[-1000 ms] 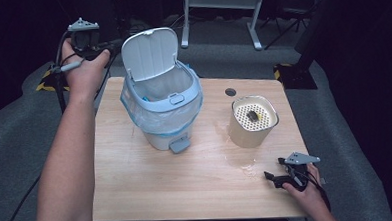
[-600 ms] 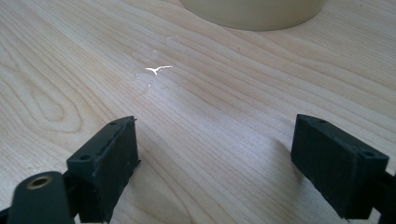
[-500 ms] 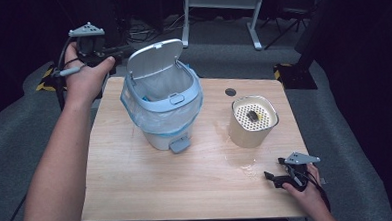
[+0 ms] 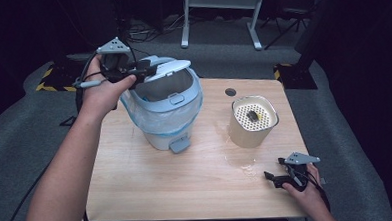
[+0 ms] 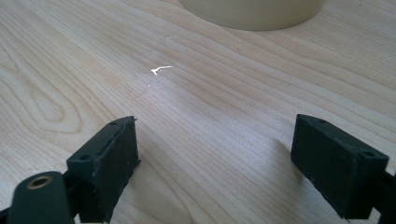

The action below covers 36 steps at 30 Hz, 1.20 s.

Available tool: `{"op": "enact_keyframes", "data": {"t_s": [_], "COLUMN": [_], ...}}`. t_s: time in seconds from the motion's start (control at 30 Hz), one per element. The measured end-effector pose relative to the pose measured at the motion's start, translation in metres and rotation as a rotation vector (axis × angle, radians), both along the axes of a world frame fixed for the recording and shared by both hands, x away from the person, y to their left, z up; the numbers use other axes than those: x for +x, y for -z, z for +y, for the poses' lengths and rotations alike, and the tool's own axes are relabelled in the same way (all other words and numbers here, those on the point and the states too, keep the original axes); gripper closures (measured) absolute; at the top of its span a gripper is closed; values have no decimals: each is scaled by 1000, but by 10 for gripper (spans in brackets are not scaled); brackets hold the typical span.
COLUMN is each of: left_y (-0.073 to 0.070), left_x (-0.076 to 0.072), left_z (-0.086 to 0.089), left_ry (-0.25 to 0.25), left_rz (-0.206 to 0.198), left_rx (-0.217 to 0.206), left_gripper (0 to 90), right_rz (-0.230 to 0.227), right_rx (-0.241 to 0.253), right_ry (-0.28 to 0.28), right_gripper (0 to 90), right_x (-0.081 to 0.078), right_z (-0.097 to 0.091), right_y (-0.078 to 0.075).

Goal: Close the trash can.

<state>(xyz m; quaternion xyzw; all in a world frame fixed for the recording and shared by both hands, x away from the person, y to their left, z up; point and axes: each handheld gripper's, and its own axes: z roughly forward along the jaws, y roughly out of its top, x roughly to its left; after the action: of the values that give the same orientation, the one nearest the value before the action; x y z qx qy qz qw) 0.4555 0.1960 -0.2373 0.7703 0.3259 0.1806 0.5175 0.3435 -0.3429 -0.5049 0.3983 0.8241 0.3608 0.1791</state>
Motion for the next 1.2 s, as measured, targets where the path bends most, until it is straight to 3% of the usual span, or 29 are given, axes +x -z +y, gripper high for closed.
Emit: {"op": "enact_keyframes", "data": {"t_s": [0.33, 0.67, 0.8, 0.93, 1.03, 1.2], "left_y": [11, 22, 26, 27, 29, 26], "left_x": [-1, 0, 2, 2, 4, 3], "left_z": [-22, -35, -42, -46, -47, -52], "left_ry": [49, 76, 70, 77, 56, 48], "left_rz": [47, 90, 110, 102, 84, 97], "left_rx": [61, 85, 131, 125, 121, 161], "left_gripper": [781, 883, 897, 900, 900, 900], "right_rz": [0, 0, 0, 0, 0, 1], "right_rx": [0, 0, 0, 0, 0, 0], "right_ry": [0, 0, 0, 0, 0, 0], "right_gripper": [150, 150, 150, 150, 150, 150], "right_x": [0, 0, 0, 0, 0, 0], "right_z": [0, 0, 0, 0, 0, 0], "right_y": [0, 0, 0, 0, 0, 0]}}
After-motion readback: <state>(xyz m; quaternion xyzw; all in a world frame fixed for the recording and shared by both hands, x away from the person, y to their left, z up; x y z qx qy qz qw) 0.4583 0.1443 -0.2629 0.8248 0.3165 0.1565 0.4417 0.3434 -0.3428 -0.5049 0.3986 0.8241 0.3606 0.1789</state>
